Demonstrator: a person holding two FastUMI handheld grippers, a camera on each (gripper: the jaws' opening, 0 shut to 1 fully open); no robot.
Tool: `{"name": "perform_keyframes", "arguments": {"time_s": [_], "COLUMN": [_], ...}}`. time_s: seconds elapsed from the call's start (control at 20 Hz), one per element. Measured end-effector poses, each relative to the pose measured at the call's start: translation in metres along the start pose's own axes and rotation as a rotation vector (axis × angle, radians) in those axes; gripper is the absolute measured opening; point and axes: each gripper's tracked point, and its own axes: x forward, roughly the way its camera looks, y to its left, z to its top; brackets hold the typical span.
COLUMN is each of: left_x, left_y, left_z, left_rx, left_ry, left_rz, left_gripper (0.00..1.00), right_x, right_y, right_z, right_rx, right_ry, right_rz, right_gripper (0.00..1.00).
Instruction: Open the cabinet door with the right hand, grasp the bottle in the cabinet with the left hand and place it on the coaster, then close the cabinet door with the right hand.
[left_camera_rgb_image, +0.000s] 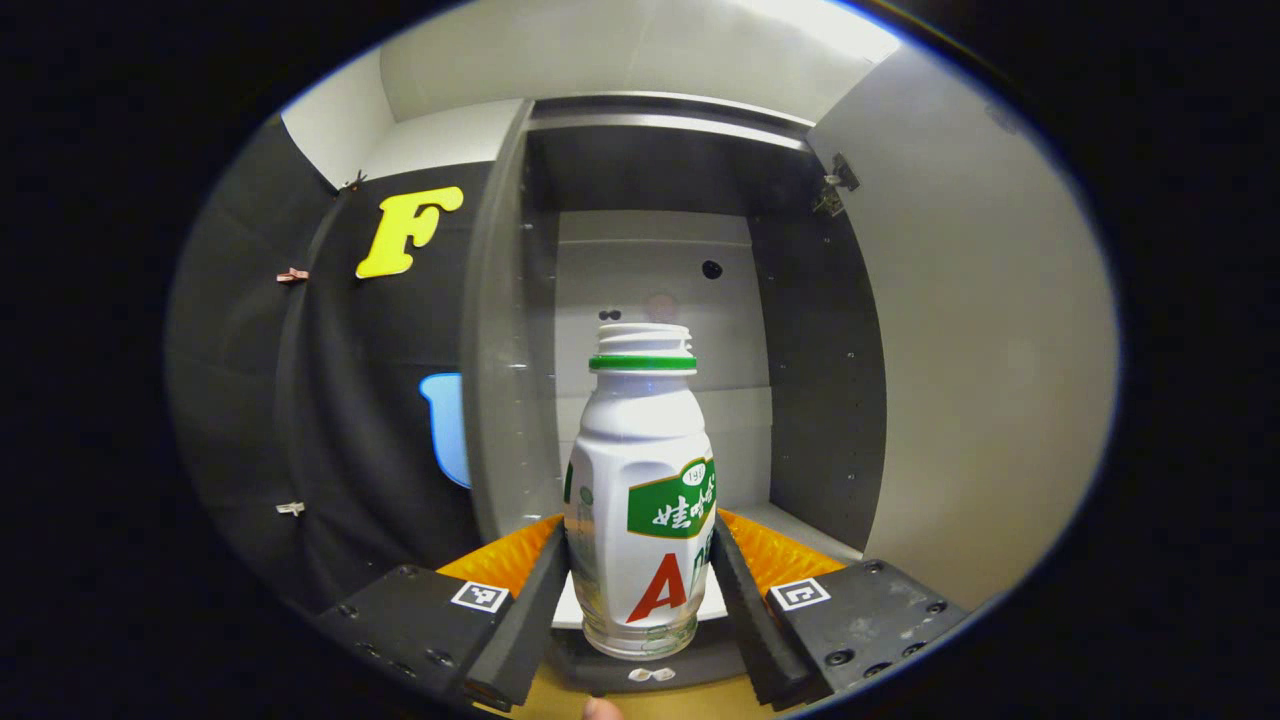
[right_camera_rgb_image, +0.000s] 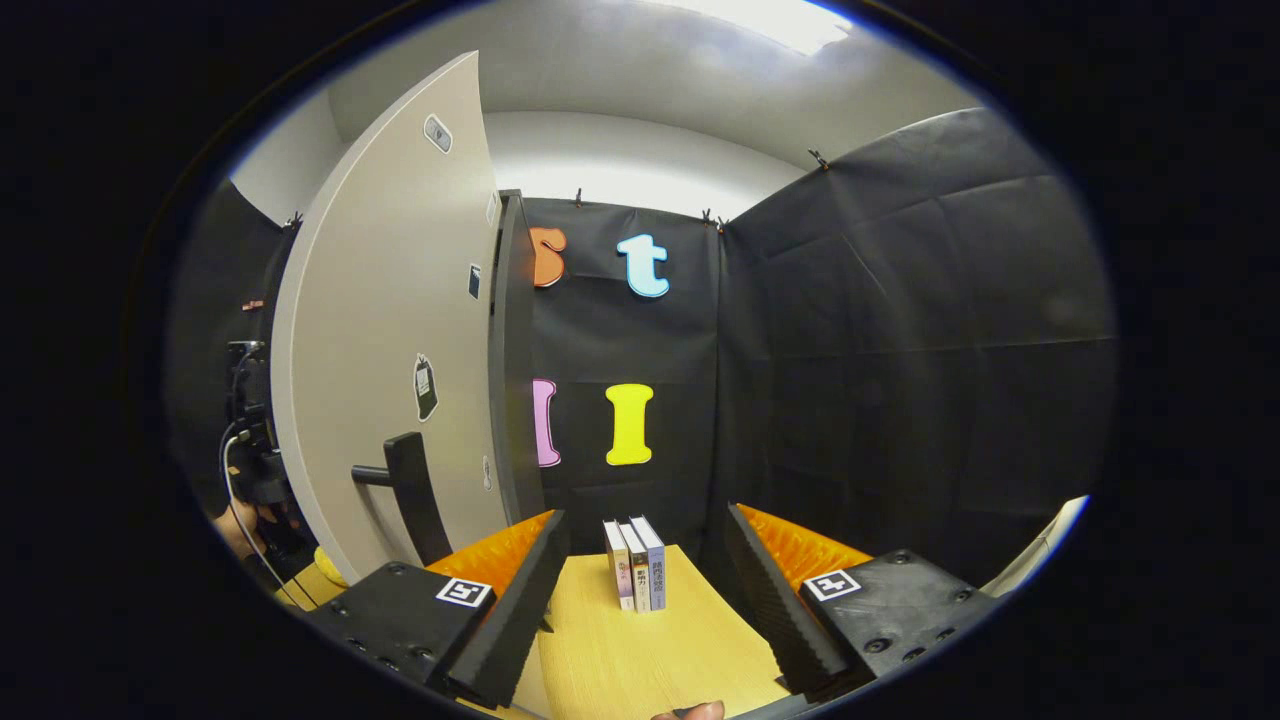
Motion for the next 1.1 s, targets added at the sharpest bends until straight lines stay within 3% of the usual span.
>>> {"name": "perform_keyframes", "arguments": {"time_s": [0.7, 1.1], "left_x": [-0.137, -0.182], "left_y": [0.06, 0.063], "left_z": [-0.072, -0.17], "left_rx": [-0.046, 0.009], "left_ry": [-0.04, -0.007], "left_rz": [0.04, 0.045], "left_gripper": [0.8, 0.8], "right_x": [-0.006, -0.012], "right_y": [-0.008, -0.026], "right_z": [0.011, -0.001], "right_rx": [-0.034, 0.015], "right_ry": [-0.101, -0.091], "right_rz": [-0.067, -0.136], "right_gripper": [0.97, 0.97]}}
